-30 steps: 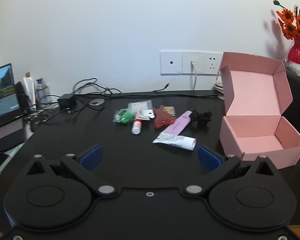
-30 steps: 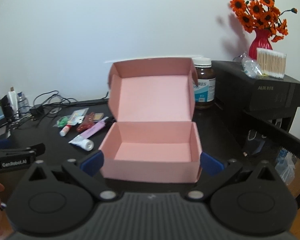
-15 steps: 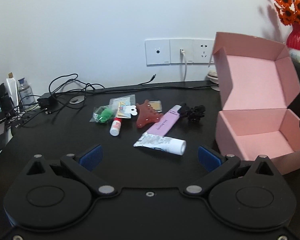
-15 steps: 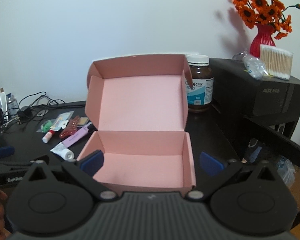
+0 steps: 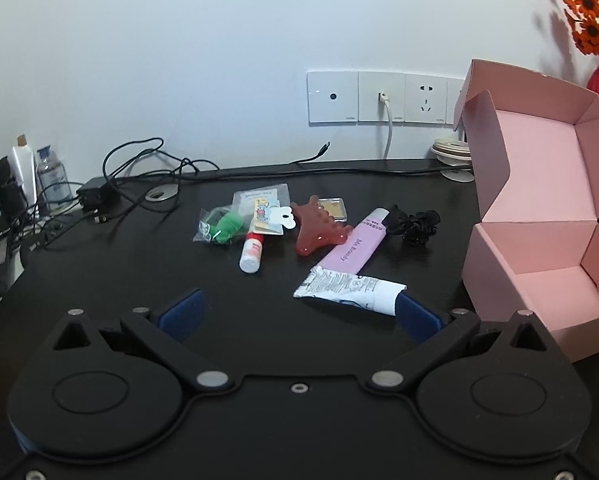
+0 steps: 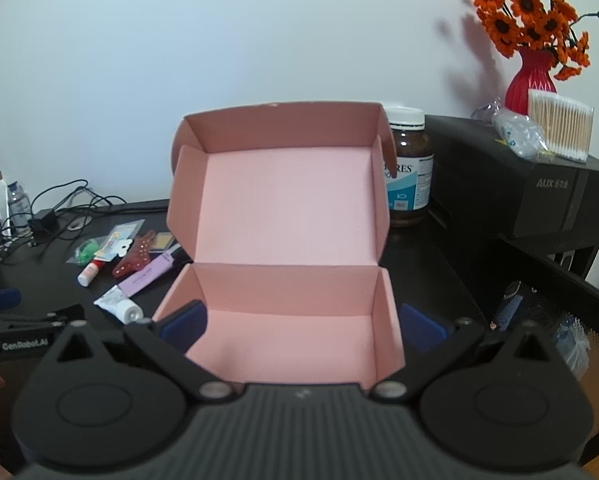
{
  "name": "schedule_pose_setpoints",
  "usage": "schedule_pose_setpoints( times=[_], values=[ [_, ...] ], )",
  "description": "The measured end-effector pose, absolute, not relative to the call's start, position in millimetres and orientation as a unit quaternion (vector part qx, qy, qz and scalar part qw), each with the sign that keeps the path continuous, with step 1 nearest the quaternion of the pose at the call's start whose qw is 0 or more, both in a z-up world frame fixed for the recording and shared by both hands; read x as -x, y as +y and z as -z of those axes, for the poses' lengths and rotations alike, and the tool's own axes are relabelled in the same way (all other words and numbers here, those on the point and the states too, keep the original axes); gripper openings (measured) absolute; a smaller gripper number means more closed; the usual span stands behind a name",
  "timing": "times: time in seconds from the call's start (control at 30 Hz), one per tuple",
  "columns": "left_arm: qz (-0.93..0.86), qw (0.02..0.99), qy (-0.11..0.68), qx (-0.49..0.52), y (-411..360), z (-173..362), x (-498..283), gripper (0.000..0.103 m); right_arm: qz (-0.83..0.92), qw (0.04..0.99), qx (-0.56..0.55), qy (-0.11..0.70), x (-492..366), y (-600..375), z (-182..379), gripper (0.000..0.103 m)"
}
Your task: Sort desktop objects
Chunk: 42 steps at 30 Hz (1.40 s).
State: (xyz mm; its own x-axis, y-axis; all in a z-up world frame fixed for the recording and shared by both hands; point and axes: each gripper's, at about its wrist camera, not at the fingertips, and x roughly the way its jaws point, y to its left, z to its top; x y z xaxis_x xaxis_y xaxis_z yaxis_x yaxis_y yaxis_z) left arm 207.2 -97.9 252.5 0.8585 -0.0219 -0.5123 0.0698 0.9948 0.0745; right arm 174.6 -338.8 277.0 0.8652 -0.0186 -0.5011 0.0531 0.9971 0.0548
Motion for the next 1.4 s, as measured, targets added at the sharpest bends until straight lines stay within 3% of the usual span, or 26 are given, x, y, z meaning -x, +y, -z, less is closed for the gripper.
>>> schedule_pose_setpoints(
  times=[0.97,1.4],
  values=[
    [0.067,0.963,0.259,-0.040,-64.8,-235.7,-237.2,0.103,0.113,0.961,-0.059,0.246,-167.8,-318.4,-272.7,0.102],
    [0.092,0.961,0.255,-0.047,-44.2,-232.8,-238.0,0.103,0.072,0.970,-0.033,0.229,-154.9,-293.0,-278.5,0.102]
  ],
)
